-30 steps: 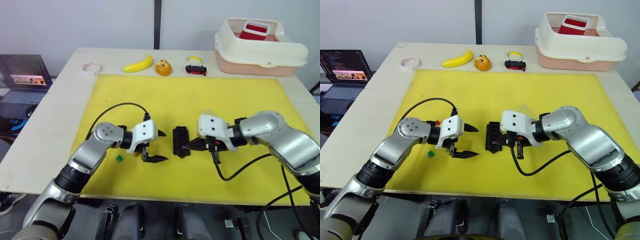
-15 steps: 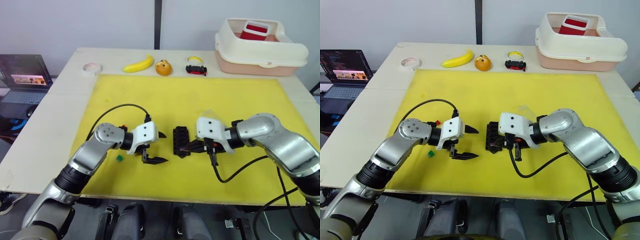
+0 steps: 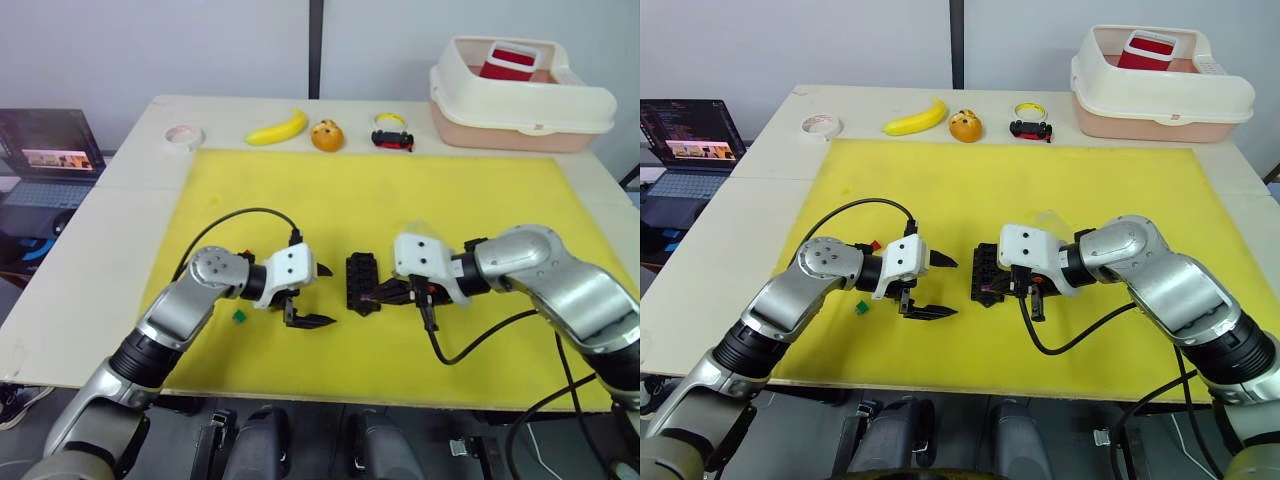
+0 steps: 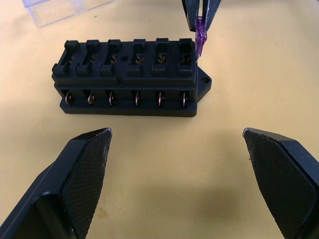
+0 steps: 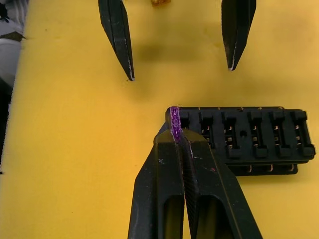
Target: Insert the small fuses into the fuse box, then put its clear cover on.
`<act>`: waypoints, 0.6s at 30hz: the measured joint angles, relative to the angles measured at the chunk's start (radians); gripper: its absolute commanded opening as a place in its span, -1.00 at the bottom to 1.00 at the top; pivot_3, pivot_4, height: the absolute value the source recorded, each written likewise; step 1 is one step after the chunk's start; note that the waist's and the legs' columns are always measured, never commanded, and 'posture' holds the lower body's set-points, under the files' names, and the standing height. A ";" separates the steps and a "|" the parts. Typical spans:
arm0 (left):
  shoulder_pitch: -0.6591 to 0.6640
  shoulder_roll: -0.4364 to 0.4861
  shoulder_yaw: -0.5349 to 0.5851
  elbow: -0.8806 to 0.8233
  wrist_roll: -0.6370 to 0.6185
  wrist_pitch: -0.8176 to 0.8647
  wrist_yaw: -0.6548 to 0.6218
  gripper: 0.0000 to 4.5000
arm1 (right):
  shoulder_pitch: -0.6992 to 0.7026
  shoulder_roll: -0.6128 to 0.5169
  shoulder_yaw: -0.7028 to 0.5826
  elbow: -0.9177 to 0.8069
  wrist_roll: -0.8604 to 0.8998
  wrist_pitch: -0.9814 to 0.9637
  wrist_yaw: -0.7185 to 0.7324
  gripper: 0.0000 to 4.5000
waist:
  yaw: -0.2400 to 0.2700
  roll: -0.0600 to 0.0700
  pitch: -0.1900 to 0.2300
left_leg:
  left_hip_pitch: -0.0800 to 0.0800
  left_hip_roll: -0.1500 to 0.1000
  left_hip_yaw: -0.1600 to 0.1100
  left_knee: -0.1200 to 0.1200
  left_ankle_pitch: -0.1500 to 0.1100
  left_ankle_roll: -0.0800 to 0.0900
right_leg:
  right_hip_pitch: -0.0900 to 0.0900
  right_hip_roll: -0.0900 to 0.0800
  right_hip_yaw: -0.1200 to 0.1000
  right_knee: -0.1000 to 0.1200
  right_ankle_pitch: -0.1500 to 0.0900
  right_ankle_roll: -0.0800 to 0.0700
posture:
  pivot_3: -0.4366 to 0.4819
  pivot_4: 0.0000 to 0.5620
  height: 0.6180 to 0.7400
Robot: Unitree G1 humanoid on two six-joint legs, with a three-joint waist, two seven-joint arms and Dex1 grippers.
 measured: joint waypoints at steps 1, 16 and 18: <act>0.000 0.000 0.000 0.000 0.001 -0.001 -0.001 0.97 | -0.004 0.000 0.000 0.006 -0.001 -0.001 0.000 -1.00 | 0.000 0.000 0.000 | 0.000 0.000 0.000 0.000 0.000 0.000 | 0.000 0.000 0.000 0.000 0.000 0.000 | -0.05 -0.47 1.00; 0.000 -0.001 -0.002 0.000 0.015 -0.004 -0.008 0.97 | -0.010 0.004 0.000 0.040 -0.019 -0.024 0.011 -1.00 | 0.000 0.000 0.000 | 0.000 0.000 0.000 0.000 0.000 0.000 | 0.000 0.000 0.000 0.000 0.000 0.000 | -0.05 -0.47 1.00; 0.000 -0.001 -0.002 0.000 0.015 -0.005 -0.008 0.97 | -0.010 0.004 0.000 0.039 -0.016 -0.022 0.012 -1.00 | 0.000 0.000 0.000 | 0.000 0.000 0.000 0.000 0.000 0.000 | 0.000 0.000 0.000 0.000 0.000 0.000 | -0.05 -0.47 1.00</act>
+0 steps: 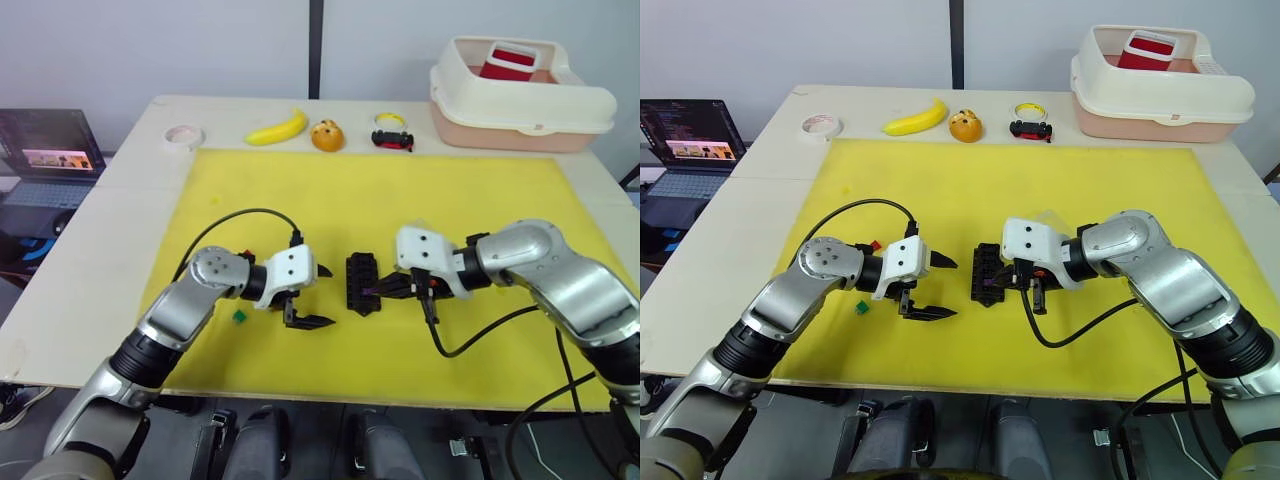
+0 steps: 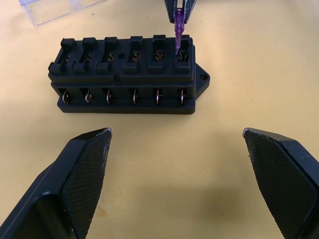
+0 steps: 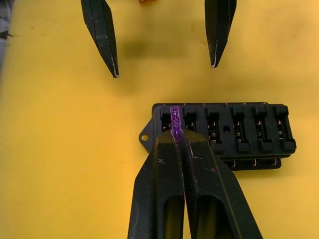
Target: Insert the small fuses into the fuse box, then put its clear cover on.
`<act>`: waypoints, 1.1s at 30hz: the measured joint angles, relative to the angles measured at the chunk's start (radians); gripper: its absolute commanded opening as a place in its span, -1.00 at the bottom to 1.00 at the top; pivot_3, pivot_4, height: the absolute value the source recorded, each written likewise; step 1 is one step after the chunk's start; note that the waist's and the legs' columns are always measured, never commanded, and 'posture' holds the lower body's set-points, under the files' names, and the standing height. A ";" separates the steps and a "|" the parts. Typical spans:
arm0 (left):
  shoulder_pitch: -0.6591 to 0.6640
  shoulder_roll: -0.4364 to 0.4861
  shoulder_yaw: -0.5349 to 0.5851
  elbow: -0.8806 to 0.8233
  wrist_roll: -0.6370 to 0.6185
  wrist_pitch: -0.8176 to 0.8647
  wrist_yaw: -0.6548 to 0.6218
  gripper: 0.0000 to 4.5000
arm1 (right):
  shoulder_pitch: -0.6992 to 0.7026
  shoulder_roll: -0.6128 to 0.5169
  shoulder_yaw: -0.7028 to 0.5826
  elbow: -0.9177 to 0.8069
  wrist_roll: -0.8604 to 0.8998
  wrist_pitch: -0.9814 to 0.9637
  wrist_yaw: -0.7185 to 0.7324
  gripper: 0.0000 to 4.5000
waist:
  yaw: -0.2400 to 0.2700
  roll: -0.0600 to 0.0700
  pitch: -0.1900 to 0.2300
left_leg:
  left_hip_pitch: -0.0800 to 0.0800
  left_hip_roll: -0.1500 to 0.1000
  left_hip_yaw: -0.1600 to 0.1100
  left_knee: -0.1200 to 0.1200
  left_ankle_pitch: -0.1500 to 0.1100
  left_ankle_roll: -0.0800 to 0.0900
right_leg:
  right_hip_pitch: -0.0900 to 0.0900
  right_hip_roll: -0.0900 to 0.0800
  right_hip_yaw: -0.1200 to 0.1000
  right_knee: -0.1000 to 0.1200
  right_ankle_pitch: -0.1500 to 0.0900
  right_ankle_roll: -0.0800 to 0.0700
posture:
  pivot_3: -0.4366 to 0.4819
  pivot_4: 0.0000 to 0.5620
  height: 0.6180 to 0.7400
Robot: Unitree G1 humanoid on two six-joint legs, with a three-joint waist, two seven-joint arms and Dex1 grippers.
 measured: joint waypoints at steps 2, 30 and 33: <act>0.000 0.000 0.000 0.000 0.002 -0.005 0.000 0.97 | 0.000 0.000 0.000 -0.004 0.005 0.004 0.003 -1.00 | 0.000 0.000 0.000 | 0.000 0.000 0.000 0.000 0.000 0.000 | 0.000 0.000 0.000 0.000 0.000 0.000 | -0.05 -0.47 1.00; 0.000 -0.004 0.000 0.000 0.003 -0.008 0.001 0.97 | 0.010 0.017 0.001 -0.009 -0.004 0.016 0.001 -1.00 | 0.000 0.000 0.000 | 0.000 0.000 0.000 0.000 0.000 0.000 | 0.000 0.000 0.000 0.000 0.000 0.000 | -0.05 -0.47 1.00; 0.000 -0.004 0.000 -0.001 0.003 -0.008 0.001 0.97 | 0.010 0.017 0.002 -0.006 -0.011 0.011 0.005 -1.00 | 0.000 0.000 0.000 | 0.000 0.000 0.000 0.000 0.000 0.000 | 0.000 0.000 0.000 0.000 0.000 0.000 | -0.05 -0.47 1.00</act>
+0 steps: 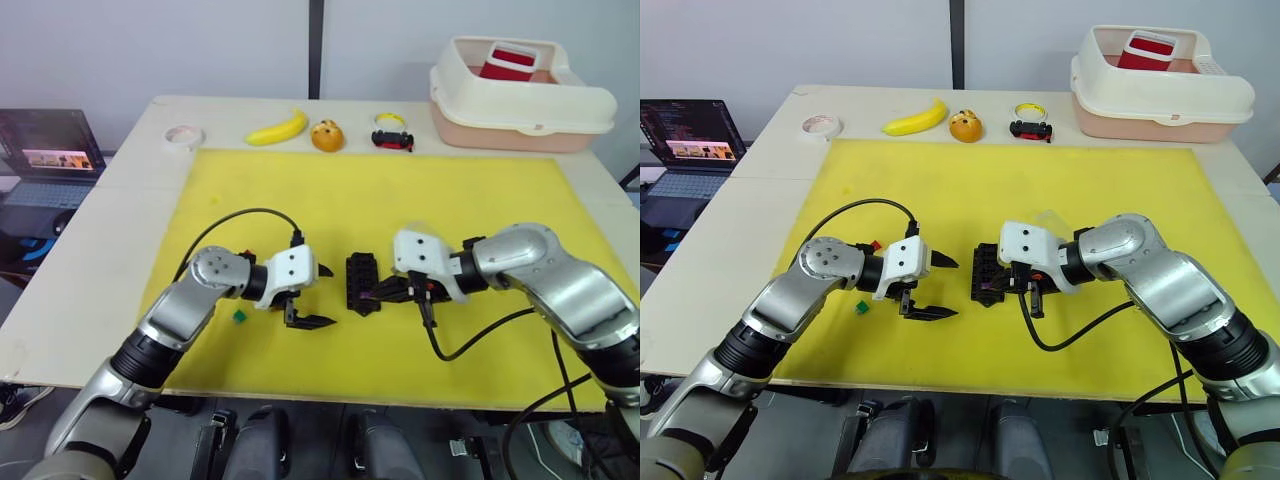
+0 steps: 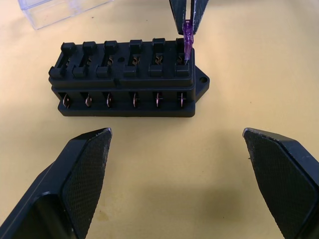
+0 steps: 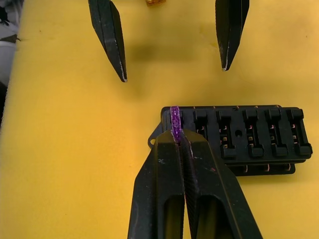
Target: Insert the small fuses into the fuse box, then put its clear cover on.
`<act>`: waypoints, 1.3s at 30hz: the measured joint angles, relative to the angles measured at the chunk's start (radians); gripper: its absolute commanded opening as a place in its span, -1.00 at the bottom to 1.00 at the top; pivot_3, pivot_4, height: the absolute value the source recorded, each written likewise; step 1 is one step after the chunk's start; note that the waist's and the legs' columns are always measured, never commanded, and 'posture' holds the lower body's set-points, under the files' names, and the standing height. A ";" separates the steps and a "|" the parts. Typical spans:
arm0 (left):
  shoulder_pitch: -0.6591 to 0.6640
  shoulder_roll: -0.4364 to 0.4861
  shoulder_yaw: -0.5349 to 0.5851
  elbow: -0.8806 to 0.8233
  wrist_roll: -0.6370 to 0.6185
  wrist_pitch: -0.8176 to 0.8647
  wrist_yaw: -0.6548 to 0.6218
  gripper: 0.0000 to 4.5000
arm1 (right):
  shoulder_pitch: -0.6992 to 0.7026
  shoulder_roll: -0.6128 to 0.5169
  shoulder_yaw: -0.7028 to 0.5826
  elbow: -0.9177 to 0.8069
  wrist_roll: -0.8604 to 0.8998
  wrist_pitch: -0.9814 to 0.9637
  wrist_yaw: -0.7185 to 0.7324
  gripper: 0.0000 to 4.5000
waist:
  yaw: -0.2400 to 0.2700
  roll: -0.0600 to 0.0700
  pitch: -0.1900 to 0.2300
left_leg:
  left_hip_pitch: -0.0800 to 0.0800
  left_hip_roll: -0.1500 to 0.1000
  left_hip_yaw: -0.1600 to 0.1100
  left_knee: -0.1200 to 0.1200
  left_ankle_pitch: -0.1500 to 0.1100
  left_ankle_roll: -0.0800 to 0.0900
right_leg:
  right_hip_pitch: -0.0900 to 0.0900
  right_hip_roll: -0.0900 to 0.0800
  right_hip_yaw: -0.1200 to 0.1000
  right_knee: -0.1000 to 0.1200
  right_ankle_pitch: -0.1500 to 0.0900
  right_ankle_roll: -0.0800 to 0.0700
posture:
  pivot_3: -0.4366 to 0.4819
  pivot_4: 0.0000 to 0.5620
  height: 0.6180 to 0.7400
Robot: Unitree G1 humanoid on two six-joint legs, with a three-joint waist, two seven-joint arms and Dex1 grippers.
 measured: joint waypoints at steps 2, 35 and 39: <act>0.000 0.000 0.000 -0.003 0.000 0.000 0.000 0.97 | 0.001 0.000 0.004 0.011 -0.008 -0.010 0.003 -1.00 | 0.000 0.000 0.000 | 0.000 0.000 0.000 0.000 0.000 0.000 | 0.000 0.000 0.000 0.000 0.000 0.000 | -0.05 -0.47 1.00; 0.019 0.001 0.000 -0.022 0.000 0.016 0.010 0.97 | -0.003 0.018 0.032 0.035 -0.089 -0.047 0.043 -1.00 | 0.000 0.000 0.000 | 0.002 0.000 -0.001 0.000 0.000 0.000 | 0.002 0.000 0.000 0.000 0.000 0.000 | -0.05 -0.47 1.00; 0.019 0.001 0.000 -0.023 0.000 0.017 0.011 0.97 | -0.015 0.020 0.033 0.035 -0.088 -0.027 0.049 -1.00 | 0.000 0.000 0.000 | 0.001 0.000 -0.001 0.000 0.000 0.000 | 0.002 0.000 0.000 0.000 0.000 0.000 | -0.05 -0.47 1.00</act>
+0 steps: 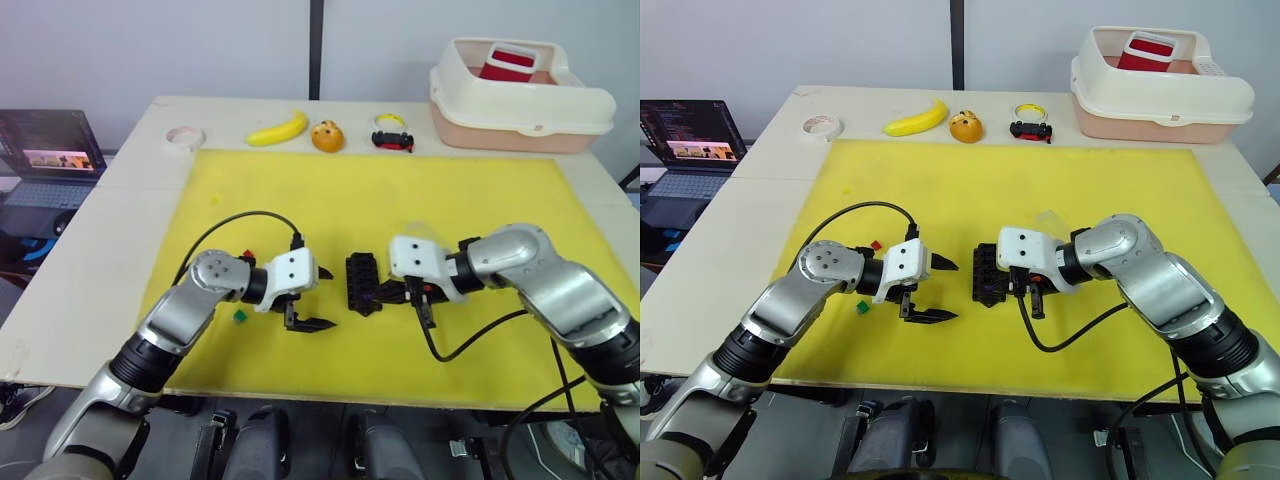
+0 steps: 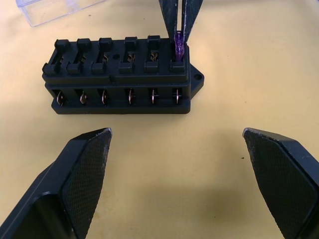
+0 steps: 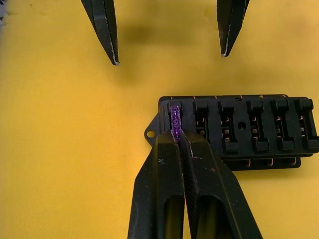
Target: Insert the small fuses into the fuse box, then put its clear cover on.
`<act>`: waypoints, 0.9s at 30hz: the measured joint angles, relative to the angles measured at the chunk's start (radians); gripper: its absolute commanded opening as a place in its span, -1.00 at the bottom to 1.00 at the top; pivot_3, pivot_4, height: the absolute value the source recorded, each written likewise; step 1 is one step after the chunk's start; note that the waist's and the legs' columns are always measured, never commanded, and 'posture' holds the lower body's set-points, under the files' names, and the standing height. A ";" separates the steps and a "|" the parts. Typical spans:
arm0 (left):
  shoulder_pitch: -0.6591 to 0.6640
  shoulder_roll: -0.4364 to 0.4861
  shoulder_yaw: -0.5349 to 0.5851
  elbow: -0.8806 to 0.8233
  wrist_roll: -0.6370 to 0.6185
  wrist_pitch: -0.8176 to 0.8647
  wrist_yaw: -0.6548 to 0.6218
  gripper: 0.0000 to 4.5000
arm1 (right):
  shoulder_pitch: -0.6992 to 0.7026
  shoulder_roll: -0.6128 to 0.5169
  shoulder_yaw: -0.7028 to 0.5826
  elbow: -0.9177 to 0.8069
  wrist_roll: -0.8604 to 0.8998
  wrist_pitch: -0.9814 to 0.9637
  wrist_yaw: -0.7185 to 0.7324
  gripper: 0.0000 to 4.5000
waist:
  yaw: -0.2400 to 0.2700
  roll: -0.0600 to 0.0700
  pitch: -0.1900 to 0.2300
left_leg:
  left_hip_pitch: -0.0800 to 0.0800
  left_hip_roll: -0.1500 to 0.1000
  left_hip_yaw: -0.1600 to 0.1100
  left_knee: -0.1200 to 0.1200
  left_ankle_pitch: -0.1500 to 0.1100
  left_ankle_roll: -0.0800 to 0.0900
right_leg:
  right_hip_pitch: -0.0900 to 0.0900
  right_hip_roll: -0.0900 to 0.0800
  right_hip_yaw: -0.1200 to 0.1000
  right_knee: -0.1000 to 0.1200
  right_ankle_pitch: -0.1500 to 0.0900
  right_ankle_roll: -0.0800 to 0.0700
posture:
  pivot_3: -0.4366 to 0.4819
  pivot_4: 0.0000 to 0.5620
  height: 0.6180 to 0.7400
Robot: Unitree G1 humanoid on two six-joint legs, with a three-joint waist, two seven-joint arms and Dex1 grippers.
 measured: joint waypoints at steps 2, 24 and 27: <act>0.000 0.000 0.000 0.000 0.000 0.000 0.002 0.97 | -0.004 0.002 0.000 0.000 0.004 0.018 0.002 -1.00 | 0.000 0.000 0.000 | 0.000 0.000 0.000 0.000 0.000 0.000 | 0.000 0.000 0.000 0.000 0.000 0.000 | -0.05 -0.47 1.00; 0.000 0.000 0.000 0.000 0.000 0.000 0.007 0.97 | -0.018 0.017 0.002 -0.002 0.009 0.029 -0.007 -1.00 | 0.000 0.000 0.000 | 0.000 0.000 0.000 0.000 0.000 0.000 | 0.000 0.000 0.000 0.000 0.000 0.000 | -0.05 -0.47 1.00; 0.000 0.001 0.000 0.000 0.000 0.000 0.007 0.97 | -0.018 0.024 0.002 -0.002 0.016 0.036 -0.010 -1.00 | 0.000 0.000 0.000 | 0.000 0.000 0.000 0.000 0.000 0.000 | 0.000 0.000 0.000 0.000 0.000 0.000 | -0.05 -0.47 1.00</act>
